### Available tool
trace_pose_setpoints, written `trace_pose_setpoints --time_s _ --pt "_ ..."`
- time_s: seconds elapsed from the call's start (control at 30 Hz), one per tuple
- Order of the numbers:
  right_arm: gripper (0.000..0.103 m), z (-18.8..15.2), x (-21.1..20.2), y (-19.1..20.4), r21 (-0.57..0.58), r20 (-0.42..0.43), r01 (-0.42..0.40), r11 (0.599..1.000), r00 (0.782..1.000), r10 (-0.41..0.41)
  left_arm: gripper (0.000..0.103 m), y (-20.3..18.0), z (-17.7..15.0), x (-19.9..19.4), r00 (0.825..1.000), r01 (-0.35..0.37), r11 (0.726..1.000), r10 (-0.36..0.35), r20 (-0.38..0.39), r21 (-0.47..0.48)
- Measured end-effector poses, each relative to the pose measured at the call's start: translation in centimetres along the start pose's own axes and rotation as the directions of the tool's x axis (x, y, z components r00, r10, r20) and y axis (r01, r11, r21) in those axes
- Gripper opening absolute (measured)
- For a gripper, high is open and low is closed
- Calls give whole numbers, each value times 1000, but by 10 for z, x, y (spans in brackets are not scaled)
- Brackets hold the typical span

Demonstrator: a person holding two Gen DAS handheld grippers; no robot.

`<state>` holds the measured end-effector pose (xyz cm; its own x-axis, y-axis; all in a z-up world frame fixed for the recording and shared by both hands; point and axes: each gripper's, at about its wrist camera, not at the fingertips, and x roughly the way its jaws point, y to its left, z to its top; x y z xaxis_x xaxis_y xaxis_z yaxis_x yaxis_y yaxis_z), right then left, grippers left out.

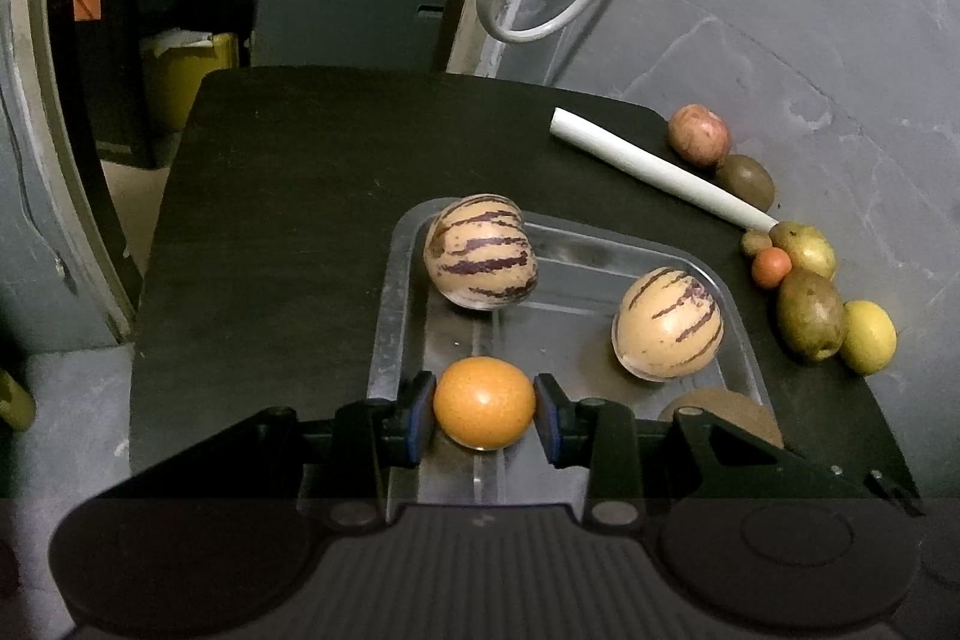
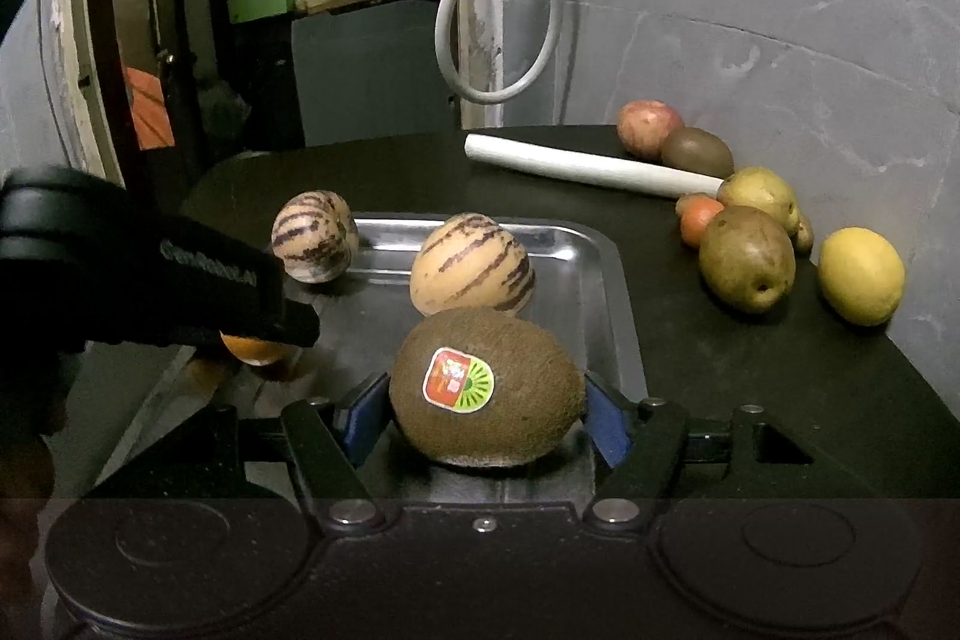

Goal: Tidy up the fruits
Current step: 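Carry tangerine and kiwi to the tray and release them, then grasp the brown pear with the left tool while the right tool grasps the pomelo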

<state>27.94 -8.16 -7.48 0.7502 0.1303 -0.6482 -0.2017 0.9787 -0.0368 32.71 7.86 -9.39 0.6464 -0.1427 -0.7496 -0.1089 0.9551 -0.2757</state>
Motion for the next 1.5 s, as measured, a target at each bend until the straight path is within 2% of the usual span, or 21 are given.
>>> trace_pose_setpoints --time_s 0.07,0.2,0.27,0.47,0.6,0.77,0.9,1.03,1.13,1.27,1.37,1.5 --pt "75 0 0 -3 12 -3 -15 1000 1000 15 53 5 1 -3 999 33 999 -33 6 -30" --pt "86 2 -18 -7 -13 48 -23 1000 999 23 66 6 0 -16 998 61 997 -60 29 -46" --pt "89 4 -30 -10 -6 65 -15 1000 998 15 82 6 -1 -27 997 60 997 -58 47 -51" --pt "102 5 -79 -24 24 111 23 999 994 -26 100 3 -8 -64 994 66 997 -63 86 -32" --pt "102 -1 -113 -36 52 105 60 997 992 -66 102 -5 -22 -85 995 61 998 -63 79 30" --pt "102 -17 -149 -57 77 51 109 991 992 -113 102 -23 -52 -101 995 89 990 -92 22 109" --pt "102 -28 -167 -76 115 0 176 978 984 -177 102 -43 -77 -106 990 140 974 -136 -36 179" --pt "102 -34 -178 -104 242 -37 228 943 973 -226 102 -70 -91 -103 981 192 946 -177 -83 262" --pt "102 -35 -179 -125 337 -73 247 908 969 -237 102 -87 -93 -97 975 217 921 -191 -109 324" --pt "102 -28 -168 -147 429 -93 231 873 973 -212 102 -107 -86 -86 975 222 882 -195 -107 416" --pt "102 -15 -149 -157 478 -87 206 854 979 -187 102 -121 -66 -73 977 212 863 -193 -87 458" --pt "102 4 -115 -172 559 -86 186 808 982 -166 102 -137 -37 -48 980 189 834 -193 -47 519"
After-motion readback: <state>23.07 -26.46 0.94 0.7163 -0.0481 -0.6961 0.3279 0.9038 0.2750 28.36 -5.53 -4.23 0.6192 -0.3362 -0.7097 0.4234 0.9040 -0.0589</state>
